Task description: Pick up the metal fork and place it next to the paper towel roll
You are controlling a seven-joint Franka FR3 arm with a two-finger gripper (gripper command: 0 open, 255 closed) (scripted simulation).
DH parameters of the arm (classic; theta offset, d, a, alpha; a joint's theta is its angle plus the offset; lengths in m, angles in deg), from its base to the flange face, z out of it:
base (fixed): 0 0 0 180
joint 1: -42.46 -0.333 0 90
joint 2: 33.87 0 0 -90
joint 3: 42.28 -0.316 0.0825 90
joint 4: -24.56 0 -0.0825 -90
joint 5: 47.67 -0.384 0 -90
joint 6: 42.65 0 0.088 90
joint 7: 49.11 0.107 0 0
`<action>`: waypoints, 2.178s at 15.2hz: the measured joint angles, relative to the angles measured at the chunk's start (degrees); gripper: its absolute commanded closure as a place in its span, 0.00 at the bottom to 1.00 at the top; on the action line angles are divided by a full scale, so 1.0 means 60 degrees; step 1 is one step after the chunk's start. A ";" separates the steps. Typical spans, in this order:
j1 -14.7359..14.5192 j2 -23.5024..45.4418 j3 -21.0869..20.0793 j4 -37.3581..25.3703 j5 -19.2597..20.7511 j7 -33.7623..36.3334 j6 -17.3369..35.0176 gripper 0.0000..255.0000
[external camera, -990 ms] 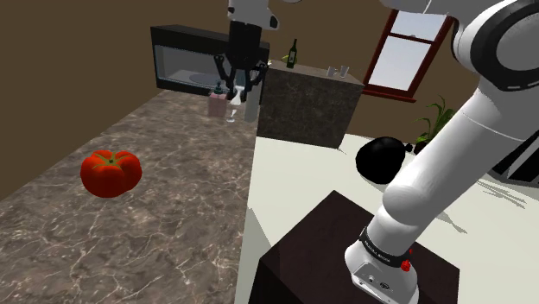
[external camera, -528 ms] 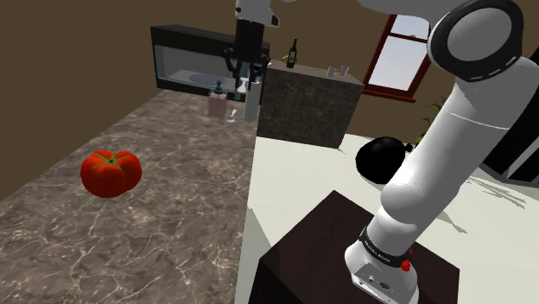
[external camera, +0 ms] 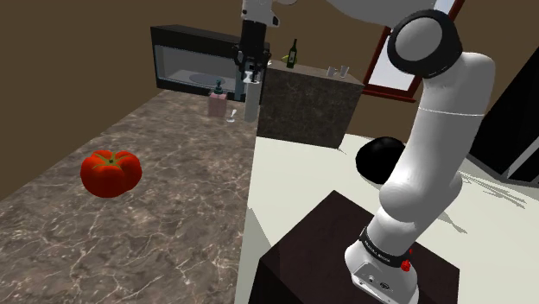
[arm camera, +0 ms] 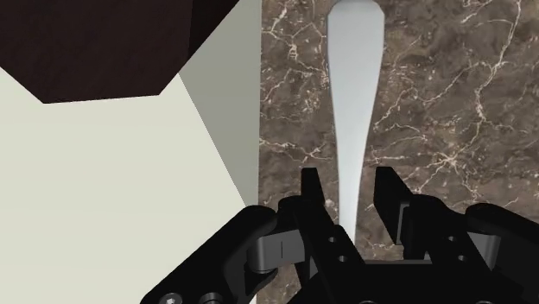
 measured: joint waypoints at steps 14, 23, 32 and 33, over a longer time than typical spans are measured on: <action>0.0041 0.3160 0.0434 -0.4146 0.0891 -0.0906 -0.1163 1.00; 0.0370 0.2482 0.0416 -0.1861 0.0725 -0.1029 0.0432 1.00; 0.0496 0.2341 0.0434 -0.0465 0.0691 -0.1104 0.1679 1.00; 0.0515 0.2315 0.0436 -0.0299 0.0684 -0.1119 0.1821 1.00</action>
